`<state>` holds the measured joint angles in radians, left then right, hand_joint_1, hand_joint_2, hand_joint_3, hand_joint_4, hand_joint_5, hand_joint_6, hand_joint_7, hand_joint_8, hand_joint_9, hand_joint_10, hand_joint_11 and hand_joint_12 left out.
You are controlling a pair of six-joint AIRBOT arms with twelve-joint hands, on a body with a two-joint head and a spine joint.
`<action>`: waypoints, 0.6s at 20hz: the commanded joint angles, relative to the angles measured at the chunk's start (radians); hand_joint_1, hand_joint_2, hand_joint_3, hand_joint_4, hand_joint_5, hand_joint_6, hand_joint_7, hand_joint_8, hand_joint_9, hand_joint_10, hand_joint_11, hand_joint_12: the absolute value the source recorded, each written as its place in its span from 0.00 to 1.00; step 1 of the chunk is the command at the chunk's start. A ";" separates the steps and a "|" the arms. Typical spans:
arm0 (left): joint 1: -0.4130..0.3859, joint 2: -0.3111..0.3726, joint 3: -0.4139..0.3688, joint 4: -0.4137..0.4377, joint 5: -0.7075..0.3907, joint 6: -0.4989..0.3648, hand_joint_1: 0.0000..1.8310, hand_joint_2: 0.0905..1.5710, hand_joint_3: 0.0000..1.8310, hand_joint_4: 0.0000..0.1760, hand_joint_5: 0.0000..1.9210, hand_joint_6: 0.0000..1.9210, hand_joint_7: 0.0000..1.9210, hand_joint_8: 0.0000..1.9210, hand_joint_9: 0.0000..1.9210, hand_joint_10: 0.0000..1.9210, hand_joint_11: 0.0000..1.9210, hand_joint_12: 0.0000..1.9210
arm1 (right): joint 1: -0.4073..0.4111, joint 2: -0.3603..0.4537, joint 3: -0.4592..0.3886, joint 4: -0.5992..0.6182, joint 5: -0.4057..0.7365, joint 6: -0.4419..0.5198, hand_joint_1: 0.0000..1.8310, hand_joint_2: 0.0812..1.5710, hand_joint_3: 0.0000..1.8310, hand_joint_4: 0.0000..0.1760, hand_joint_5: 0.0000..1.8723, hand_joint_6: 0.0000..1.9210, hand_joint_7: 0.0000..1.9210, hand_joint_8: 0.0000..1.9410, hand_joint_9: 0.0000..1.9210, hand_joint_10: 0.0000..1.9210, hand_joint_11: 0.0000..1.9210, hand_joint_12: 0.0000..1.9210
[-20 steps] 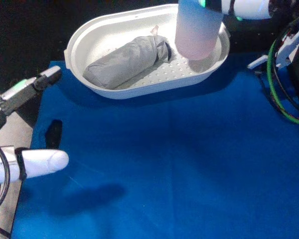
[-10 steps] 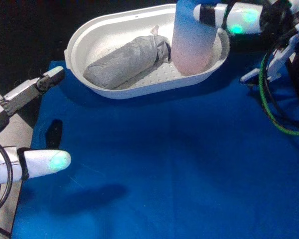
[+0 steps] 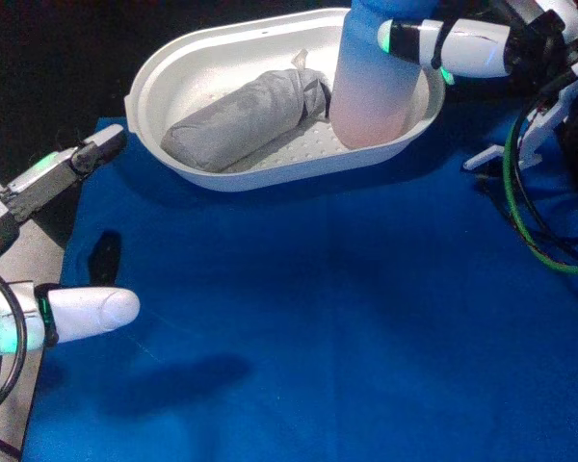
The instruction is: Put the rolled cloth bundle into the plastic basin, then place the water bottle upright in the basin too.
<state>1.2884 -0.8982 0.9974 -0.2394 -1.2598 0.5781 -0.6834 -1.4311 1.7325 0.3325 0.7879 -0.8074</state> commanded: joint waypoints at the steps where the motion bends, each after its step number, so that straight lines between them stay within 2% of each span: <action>1: -0.002 -0.003 0.006 -0.002 -0.119 -0.013 0.31 0.53 0.00 1.00 0.00 0.00 0.00 0.00 0.00 0.00 0.00 0.00 | 0.005 0.000 0.005 0.000 0.095 0.008 0.57 0.75 0.00 0.00 0.43 0.66 0.46 0.66 0.54 0.77 0.56 0.84; 2: -0.002 -0.003 0.007 -0.002 -0.118 -0.013 0.31 0.53 0.00 1.00 0.00 0.00 0.00 0.00 0.00 0.00 0.00 0.00 | 0.005 0.001 0.005 -0.006 0.095 0.009 0.51 0.66 0.00 0.04 0.31 0.10 0.39 0.24 0.41 0.44 0.39 0.63; 3: -0.002 -0.003 0.007 -0.002 -0.118 -0.013 0.31 0.53 0.00 1.00 0.00 0.00 0.00 0.00 0.00 0.00 0.00 0.00 | 0.005 0.001 0.005 -0.011 0.095 0.019 0.47 0.65 0.00 0.21 0.28 0.00 0.38 0.06 0.40 0.19 0.32 0.47; 4: -0.002 -0.002 0.007 -0.002 -0.118 -0.013 0.31 0.54 0.00 1.00 0.00 0.00 0.00 0.00 0.00 0.00 0.00 0.00 | 0.005 0.004 0.005 -0.018 0.095 0.034 0.41 0.62 0.00 0.63 0.15 0.00 0.23 0.00 0.25 0.00 0.26 0.16; 6: -0.002 -0.002 0.007 -0.003 -0.118 -0.014 0.31 0.54 0.00 1.00 0.00 0.00 0.00 0.00 0.00 0.00 0.00 0.00 | 0.005 0.005 0.004 -0.030 0.095 0.036 0.37 0.59 0.00 0.99 0.01 0.00 0.12 0.00 0.13 0.00 0.14 0.09; 9: -0.002 -0.002 0.007 -0.003 -0.115 -0.015 0.31 0.54 0.00 1.00 0.00 0.00 0.00 0.00 0.00 0.00 0.00 0.00 | 0.005 0.011 -0.004 -0.041 0.095 0.037 0.35 0.56 0.00 1.00 0.00 0.00 0.03 0.00 0.03 0.00 0.04 0.05; 12: -0.003 0.003 0.007 -0.009 -0.122 -0.015 0.31 0.53 0.00 1.00 0.00 0.00 0.00 0.00 0.00 0.00 0.00 0.00 | 0.005 0.024 -0.018 -0.052 0.095 0.037 0.34 0.57 0.00 1.00 0.00 0.00 0.01 0.00 0.02 0.00 0.03 0.05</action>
<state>1.2881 -0.8982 1.0004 -0.2394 -1.2594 0.5747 -0.6838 -1.4090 1.7126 0.2726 0.7586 -0.7841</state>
